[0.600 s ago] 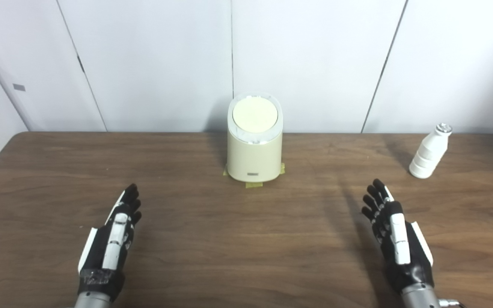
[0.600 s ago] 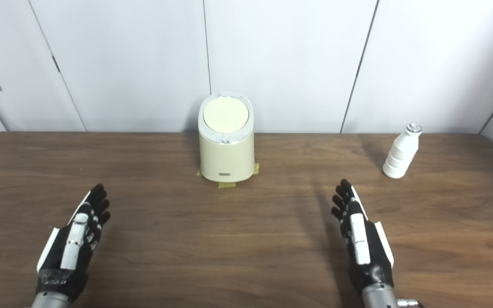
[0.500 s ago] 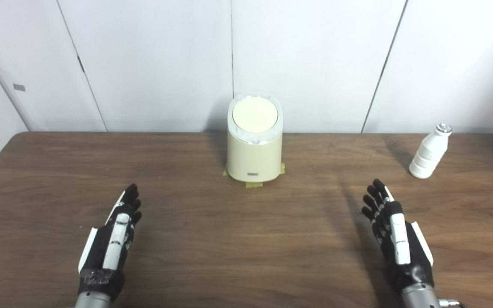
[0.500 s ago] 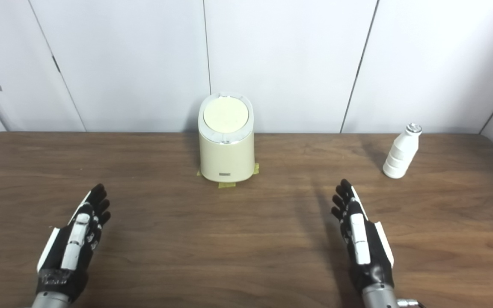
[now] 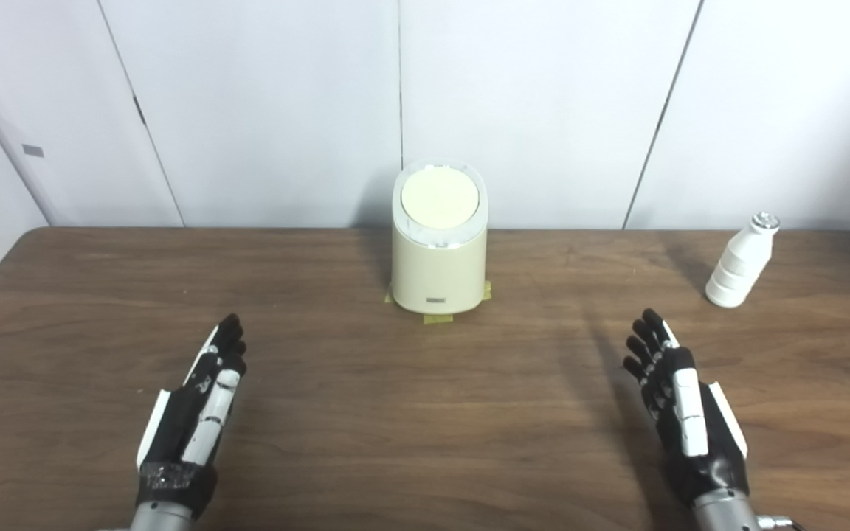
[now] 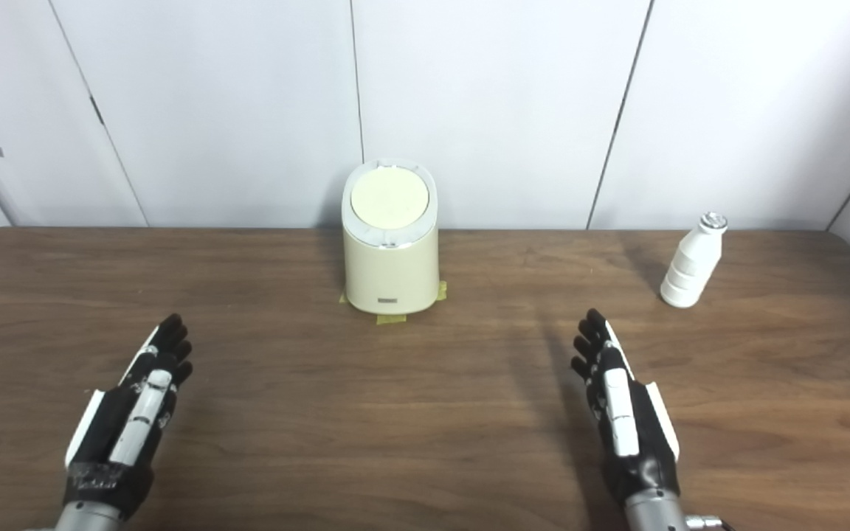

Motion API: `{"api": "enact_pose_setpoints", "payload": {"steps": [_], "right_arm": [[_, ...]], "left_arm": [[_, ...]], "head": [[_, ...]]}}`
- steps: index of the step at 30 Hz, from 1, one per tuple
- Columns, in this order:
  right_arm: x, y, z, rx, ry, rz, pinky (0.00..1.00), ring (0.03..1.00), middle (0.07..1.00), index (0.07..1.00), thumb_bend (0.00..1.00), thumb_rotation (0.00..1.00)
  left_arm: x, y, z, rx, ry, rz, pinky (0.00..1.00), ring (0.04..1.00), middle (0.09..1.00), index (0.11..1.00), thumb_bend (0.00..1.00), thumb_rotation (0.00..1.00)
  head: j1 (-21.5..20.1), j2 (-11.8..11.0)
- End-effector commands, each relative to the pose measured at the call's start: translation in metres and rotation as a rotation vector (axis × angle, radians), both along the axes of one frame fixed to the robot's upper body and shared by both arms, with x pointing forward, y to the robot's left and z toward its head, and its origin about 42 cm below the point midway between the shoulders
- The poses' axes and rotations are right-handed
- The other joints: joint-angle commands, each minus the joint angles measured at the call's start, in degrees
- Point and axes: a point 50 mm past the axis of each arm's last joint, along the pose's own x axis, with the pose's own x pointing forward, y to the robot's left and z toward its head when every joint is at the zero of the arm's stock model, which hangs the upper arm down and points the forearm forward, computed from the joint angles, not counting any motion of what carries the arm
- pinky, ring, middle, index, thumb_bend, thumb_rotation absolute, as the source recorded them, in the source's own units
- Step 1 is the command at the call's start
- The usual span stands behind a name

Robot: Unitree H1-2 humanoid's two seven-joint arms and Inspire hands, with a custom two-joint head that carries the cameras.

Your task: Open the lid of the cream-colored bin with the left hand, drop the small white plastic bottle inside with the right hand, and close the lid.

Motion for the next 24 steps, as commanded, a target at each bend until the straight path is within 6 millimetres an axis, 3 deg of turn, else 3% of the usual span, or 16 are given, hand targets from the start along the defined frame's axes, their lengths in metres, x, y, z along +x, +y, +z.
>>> {"api": "enact_pose_setpoints", "payload": {"steps": [1, 7, 13, 19, 22, 24], "right_arm": [[-0.034, -0.004, -0.011, 0.005, 0.046, -0.013, 0.95, 0.959, 0.968, 0.968, 0.53, 1.0], [-0.033, -0.005, -0.012, 0.012, 0.048, -0.014, 0.95, 0.956, 0.966, 0.967, 0.53, 1.0], [-0.031, -0.004, -0.014, 0.016, 0.049, -0.006, 0.95, 0.957, 0.97, 0.97, 0.54, 1.0], [-0.031, -0.002, -0.015, 0.015, 0.049, -0.008, 0.94, 0.956, 0.971, 0.971, 0.54, 1.0], [-0.032, -0.001, -0.015, 0.013, 0.049, -0.01, 0.94, 0.955, 0.967, 0.964, 0.54, 1.0], [-0.032, 0.0, -0.015, 0.011, 0.049, -0.012, 0.94, 0.95, 0.963, 0.962, 0.54, 1.0]], "left_arm": [[0.002, -0.007, 0.009, -0.002, -0.044, -0.002, 1.0, 0.996, 0.989, 1.0, 0.38, 0.65], [0.003, -0.012, 0.014, 0.04, -0.038, 0.027, 0.99, 0.986, 0.975, 0.986, 0.41, 0.54], [0.019, -0.019, 0.04, 0.1, -0.074, 0.066, 0.94, 0.919, 0.931, 0.965, 0.66, 0.4], [0.052, -0.023, 0.078, 0.262, -0.13, 0.054, 0.85, 0.881, 0.91, 0.959, 0.81, 0.38], [0.07, -0.027, 0.092, 0.316, -0.145, 0.043, 0.9, 0.88, 0.907, 0.954, 0.85, 0.33], [0.077, -0.03, 0.096, 0.332, -0.151, 0.035, 0.86, 0.875, 0.906, 0.946, 0.87, 0.31]], "head": [[0.0, 0.0], [0.9, -0.9], [1.0, -1.8], [0.3, -2.6], [0.1, -2.8], [-0.1, -2.8]]}}
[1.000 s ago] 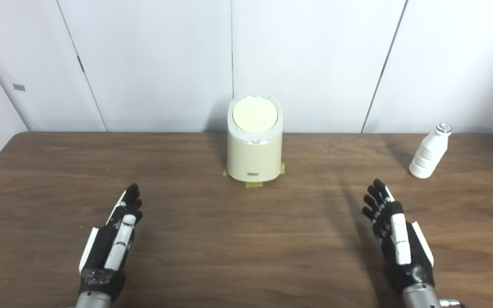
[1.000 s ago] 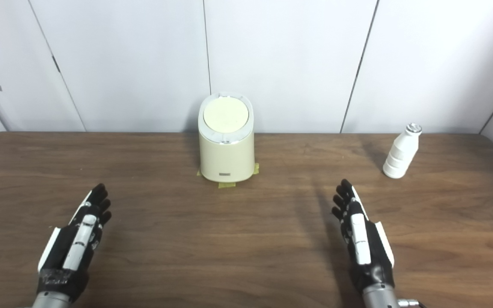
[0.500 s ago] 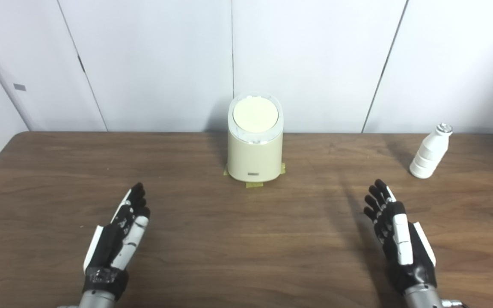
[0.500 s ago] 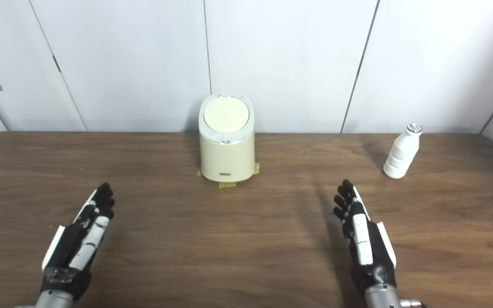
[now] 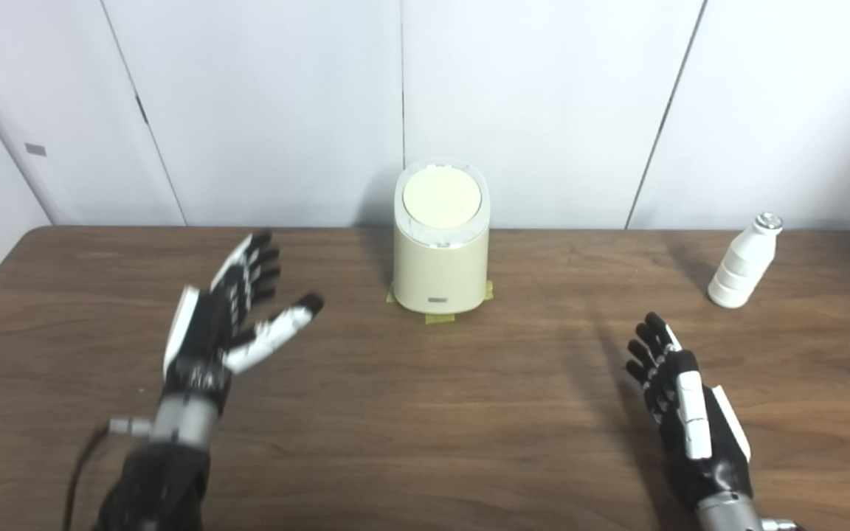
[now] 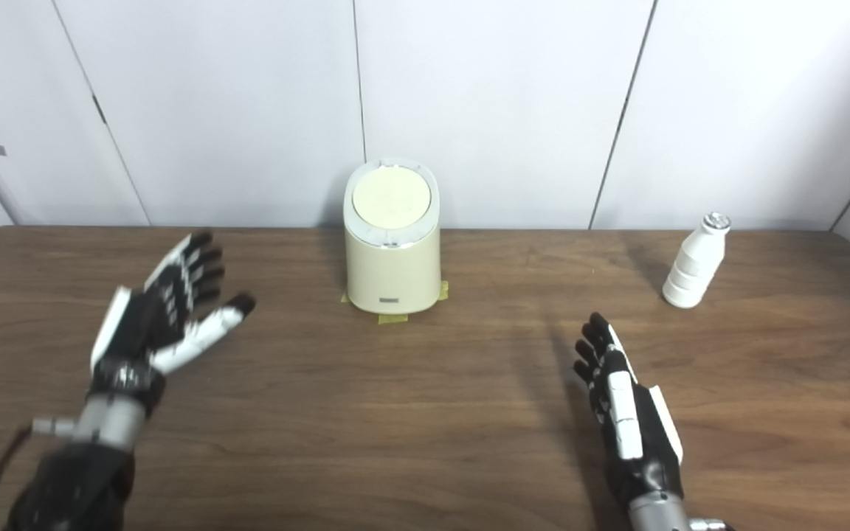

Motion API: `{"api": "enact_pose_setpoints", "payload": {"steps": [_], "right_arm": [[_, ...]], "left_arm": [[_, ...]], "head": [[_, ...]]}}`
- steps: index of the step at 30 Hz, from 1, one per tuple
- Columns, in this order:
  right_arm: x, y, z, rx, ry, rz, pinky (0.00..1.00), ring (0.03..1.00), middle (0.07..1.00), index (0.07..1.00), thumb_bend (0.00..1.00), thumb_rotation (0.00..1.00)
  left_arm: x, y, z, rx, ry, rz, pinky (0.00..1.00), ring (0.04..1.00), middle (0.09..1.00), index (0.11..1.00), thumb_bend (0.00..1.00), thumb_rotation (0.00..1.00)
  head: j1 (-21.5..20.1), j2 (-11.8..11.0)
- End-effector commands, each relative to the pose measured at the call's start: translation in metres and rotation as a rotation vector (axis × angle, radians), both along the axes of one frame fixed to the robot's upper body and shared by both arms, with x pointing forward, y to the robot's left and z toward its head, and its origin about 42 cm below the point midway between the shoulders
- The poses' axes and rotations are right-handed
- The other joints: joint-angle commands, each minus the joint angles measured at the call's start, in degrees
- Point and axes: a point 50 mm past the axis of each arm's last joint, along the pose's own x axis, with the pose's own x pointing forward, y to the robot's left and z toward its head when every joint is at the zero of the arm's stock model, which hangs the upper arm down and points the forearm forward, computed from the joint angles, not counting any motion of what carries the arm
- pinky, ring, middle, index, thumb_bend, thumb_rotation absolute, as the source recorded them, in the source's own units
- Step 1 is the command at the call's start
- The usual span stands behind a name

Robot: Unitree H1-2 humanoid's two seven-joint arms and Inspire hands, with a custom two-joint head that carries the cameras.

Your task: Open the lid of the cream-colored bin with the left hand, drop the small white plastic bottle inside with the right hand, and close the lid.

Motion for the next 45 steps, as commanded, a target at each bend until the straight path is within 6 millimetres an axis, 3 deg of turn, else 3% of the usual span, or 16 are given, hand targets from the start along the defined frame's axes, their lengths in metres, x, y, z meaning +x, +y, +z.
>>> {"api": "enact_pose_setpoints", "payload": {"steps": [1, 6, 12, 19, 30, 45], "right_arm": [[-0.032, 0.001, -0.012, 0.009, 0.04, -0.017, 0.94, 0.949, 0.962, 0.961, 0.54, 1.0], [-0.034, 0.003, -0.011, 0.0, 0.045, -0.016, 0.93, 0.947, 0.965, 0.962, 0.55, 1.0], [-0.033, 0.005, -0.013, -0.004, 0.047, -0.013, 0.94, 0.952, 0.963, 0.961, 0.54, 1.0], [-0.035, 0.004, -0.019, -0.001, 0.05, -0.013, 0.94, 0.951, 0.959, 0.953, 0.53, 0.99], [-0.037, 0.003, -0.031, -0.038, 0.054, -0.024, 0.91, 0.929, 0.946, 0.944, 0.51, 1.0], [-0.037, 0.002, -0.042, -0.062, 0.059, -0.014, 0.92, 0.936, 0.95, 0.937, 0.49, 1.0]], "left_arm": [[0.008, -0.002, 0.01, 0.047, -0.03, -0.009, 0.85, 0.873, 0.905, 0.944, 0.88, 0.31], [0.031, -0.012, 0.026, 0.115, -0.044, -0.036, 0.79, 0.864, 0.907, 0.945, 0.89, 0.31], [0.06, -0.02, 0.047, 0.159, -0.064, -0.075, 0.81, 0.883, 0.929, 0.959, 0.87, 0.26], [0.086, -0.032, 0.062, 0.22, -0.071, -0.071, 0.82, 0.878, 0.928, 0.95, 0.89, 0.21], [0.108, -0.05, 0.051, 0.227, -0.024, -0.066, 0.75, 0.838, 0.906, 0.923, 0.89, 0.23], [0.131, -0.068, 0.046, 0.26, -0.02, -0.08, 0.74, 0.849, 0.914, 0.935, 0.86, 0.22]], "head": [[-0.2, 0.1], [0.0, 0.1], [0.0, -0.2], [-0.4, -3.1], [0.4, -7.7], [0.5, -9.8]]}}
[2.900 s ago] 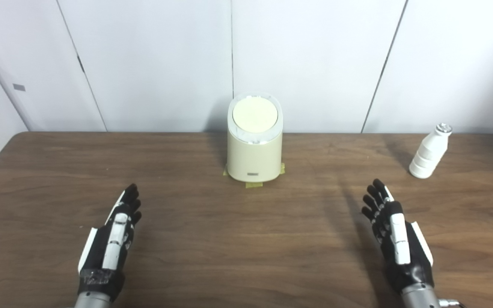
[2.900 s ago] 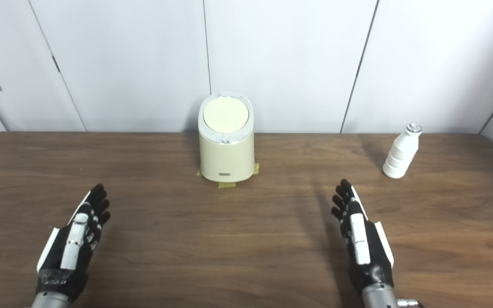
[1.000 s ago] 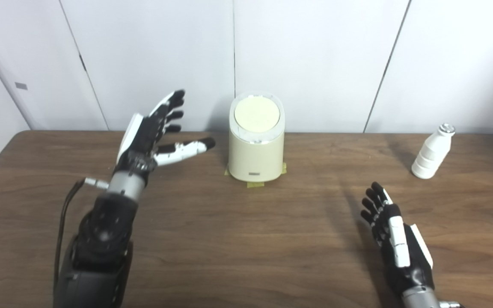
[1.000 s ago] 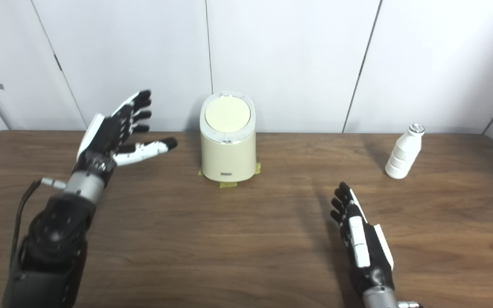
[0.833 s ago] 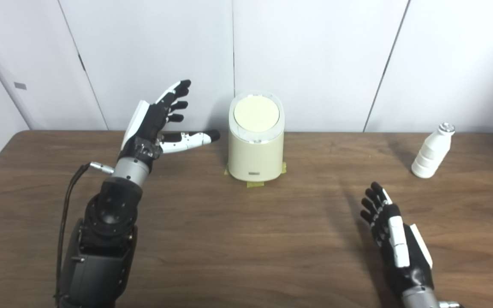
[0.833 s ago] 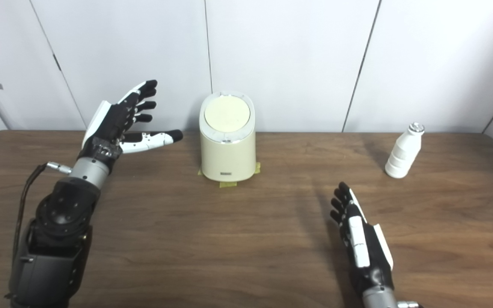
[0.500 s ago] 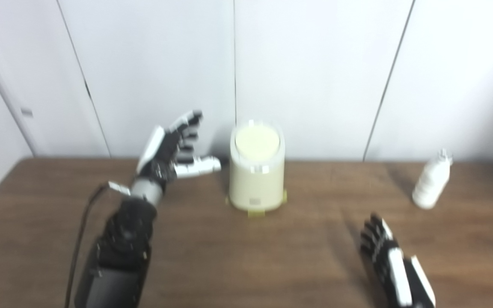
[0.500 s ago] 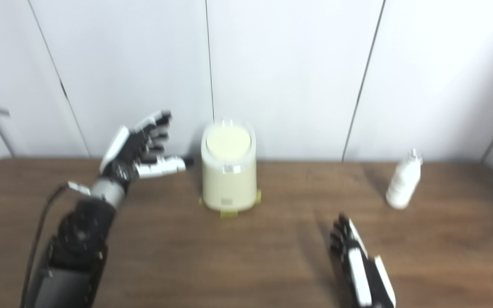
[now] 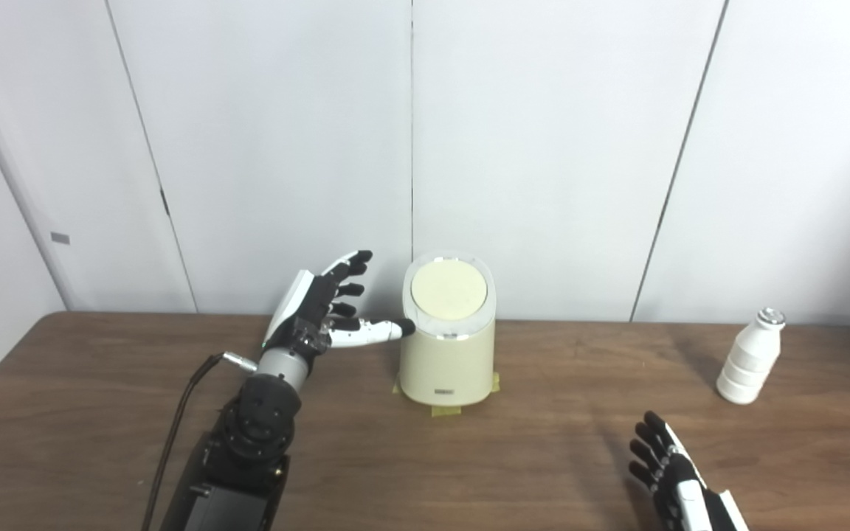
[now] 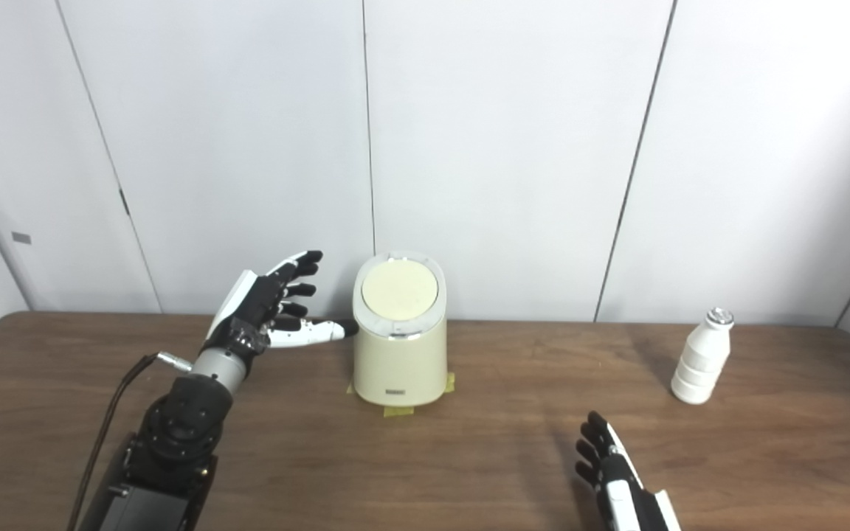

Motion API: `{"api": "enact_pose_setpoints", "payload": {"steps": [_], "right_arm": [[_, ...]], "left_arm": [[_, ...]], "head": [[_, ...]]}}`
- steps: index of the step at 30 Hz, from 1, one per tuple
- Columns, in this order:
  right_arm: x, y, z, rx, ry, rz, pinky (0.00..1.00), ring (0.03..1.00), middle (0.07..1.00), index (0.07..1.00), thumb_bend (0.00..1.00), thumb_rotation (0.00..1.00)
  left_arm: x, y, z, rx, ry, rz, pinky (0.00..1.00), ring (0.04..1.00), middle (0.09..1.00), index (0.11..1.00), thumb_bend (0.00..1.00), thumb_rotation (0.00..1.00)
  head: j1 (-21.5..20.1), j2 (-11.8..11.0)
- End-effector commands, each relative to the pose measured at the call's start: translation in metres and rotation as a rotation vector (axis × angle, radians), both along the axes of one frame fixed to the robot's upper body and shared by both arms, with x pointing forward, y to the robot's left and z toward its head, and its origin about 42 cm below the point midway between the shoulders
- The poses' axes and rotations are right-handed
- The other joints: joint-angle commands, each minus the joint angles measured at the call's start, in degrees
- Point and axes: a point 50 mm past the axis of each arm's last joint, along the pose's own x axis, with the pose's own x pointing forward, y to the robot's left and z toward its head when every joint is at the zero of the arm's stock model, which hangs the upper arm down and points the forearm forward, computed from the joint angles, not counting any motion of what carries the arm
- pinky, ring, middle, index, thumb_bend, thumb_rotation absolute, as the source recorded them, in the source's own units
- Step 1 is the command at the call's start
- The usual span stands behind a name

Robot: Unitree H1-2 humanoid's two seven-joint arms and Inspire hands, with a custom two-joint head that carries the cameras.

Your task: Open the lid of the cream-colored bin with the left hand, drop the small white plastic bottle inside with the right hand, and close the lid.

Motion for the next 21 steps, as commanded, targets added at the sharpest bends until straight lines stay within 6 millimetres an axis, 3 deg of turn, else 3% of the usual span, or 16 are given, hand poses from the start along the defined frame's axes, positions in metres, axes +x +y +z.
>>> {"api": "enact_pose_setpoints", "payload": {"steps": [1, 12, 21], "right_arm": [[-0.036, -0.001, -0.03, 0.003, 0.096, -0.016, 0.92, 0.936, 0.95, 0.937, 0.49, 1.0], [-0.036, -0.001, -0.033, 0.006, 0.1, -0.017, 0.92, 0.935, 0.95, 0.94, 0.48, 1.0], [-0.037, 0.002, -0.033, 0.0, 0.109, -0.016, 0.91, 0.931, 0.949, 0.941, 0.49, 1.0]], "left_arm": [[0.01, -0.01, 0.028, 0.01, -0.112, -0.013, 0.74, 0.85, 0.914, 0.935, 0.86, 0.22], [0.03, -0.023, 0.035, 0.046, -0.116, -0.017, 0.71, 0.852, 0.923, 0.945, 0.85, 0.3], [0.045, -0.029, 0.045, -0.018, -0.073, -0.021, 0.67, 0.838, 0.914, 0.944, 0.8, 0.28]], "head": [[-0.1, 0.0], [0.1, 0.3], [0.0, 0.9]]}}
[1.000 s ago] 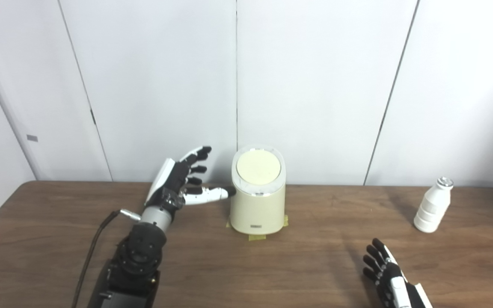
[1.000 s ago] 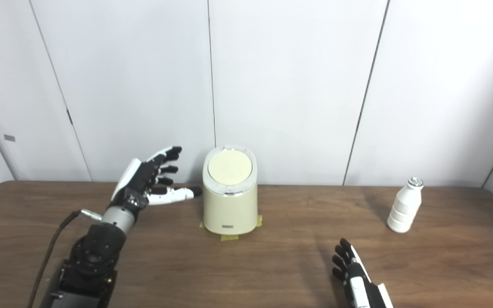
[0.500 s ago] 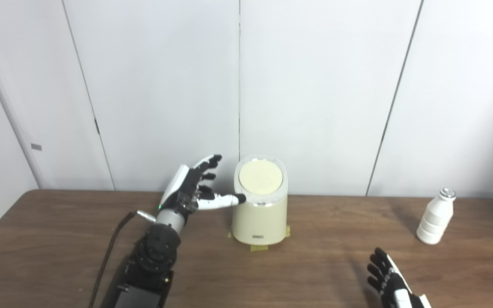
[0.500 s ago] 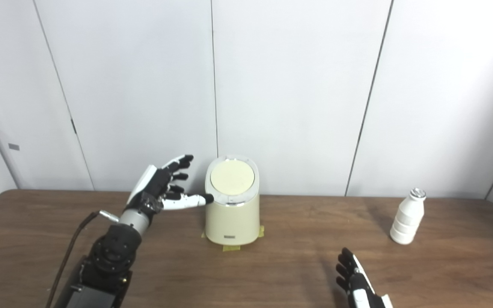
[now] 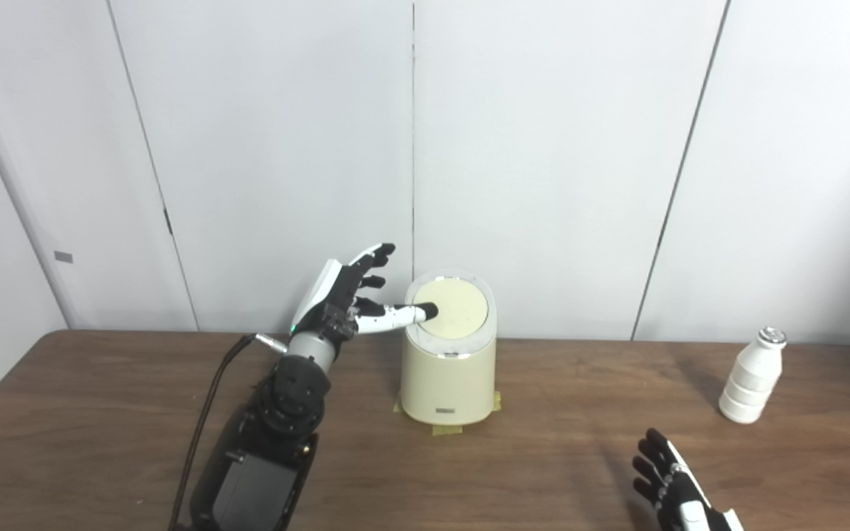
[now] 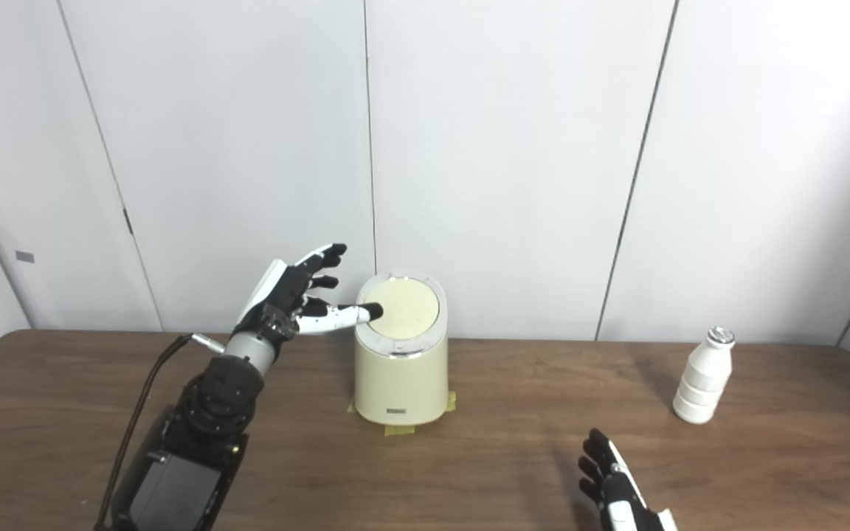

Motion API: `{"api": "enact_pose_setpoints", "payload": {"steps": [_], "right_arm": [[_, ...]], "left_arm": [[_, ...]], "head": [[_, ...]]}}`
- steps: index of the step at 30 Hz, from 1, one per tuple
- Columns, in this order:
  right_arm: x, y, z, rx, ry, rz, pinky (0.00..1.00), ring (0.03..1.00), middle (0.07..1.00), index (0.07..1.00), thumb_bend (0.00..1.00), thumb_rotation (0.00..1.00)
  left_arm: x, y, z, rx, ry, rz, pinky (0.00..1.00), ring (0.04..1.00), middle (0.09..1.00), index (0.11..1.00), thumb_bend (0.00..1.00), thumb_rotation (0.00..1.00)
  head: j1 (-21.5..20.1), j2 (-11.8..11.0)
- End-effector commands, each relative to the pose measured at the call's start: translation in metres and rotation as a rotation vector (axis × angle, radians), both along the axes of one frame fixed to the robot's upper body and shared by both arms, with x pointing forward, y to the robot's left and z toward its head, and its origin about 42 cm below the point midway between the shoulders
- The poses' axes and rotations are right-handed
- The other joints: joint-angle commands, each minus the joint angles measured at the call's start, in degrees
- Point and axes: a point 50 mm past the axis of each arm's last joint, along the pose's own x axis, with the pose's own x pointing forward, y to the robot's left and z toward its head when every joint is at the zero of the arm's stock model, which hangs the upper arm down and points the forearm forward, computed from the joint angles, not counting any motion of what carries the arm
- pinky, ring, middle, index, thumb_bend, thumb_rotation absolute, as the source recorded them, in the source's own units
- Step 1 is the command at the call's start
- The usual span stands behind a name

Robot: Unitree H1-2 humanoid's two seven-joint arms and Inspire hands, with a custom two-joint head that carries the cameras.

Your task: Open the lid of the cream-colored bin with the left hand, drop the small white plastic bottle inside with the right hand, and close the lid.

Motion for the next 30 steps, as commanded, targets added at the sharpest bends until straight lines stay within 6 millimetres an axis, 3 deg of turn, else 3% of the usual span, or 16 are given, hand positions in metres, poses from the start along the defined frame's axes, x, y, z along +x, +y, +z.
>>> {"api": "enact_pose_setpoints", "payload": {"steps": [1, 10, 15, 20, 30], "right_arm": [[-0.038, 0.002, -0.033, 0.02, 0.125, -0.02, 0.91, 0.93, 0.948, 0.942, 0.49, 1.0], [-0.04, 0.005, -0.035, 0.02, 0.133, -0.018, 0.92, 0.931, 0.952, 0.943, 0.49, 1.0], [-0.042, 0.004, -0.036, 0.026, 0.131, -0.018, 0.92, 0.927, 0.946, 0.937, 0.51, 1.0], [-0.043, 0.004, -0.036, 0.01, 0.136, -0.018, 0.92, 0.932, 0.951, 0.947, 0.5, 1.0], [-0.043, 0.007, -0.033, 0.039, 0.132, -0.02, 0.93, 0.935, 0.95, 0.942, 0.51, 1.0]], "left_arm": [[0.011, -0.008, 0.035, -0.025, -0.078, -0.01, 0.67, 0.84, 0.914, 0.944, 0.8, 0.27], [0.026, -0.017, 0.046, 0.024, -0.056, -0.02, 0.68, 0.848, 0.939, 0.96, 0.8, 0.23], [0.034, -0.025, 0.051, 0.092, -0.074, -0.01, 0.69, 0.843, 0.91, 0.947, 0.86, 0.15], [0.043, -0.036, 0.054, 0.171, -0.109, -0.007, 0.72, 0.832, 0.891, 0.921, 0.9, 0.14], [0.045, -0.049, 0.05, 0.225, -0.117, -0.022, 0.62, 0.791, 0.887, 0.911, 0.91, 0.05]], "head": [[0.0, 0.1], [-0.1, 0.9], [0.7, 1.3], [0.9, 1.6], [0.4, 2.3]]}}
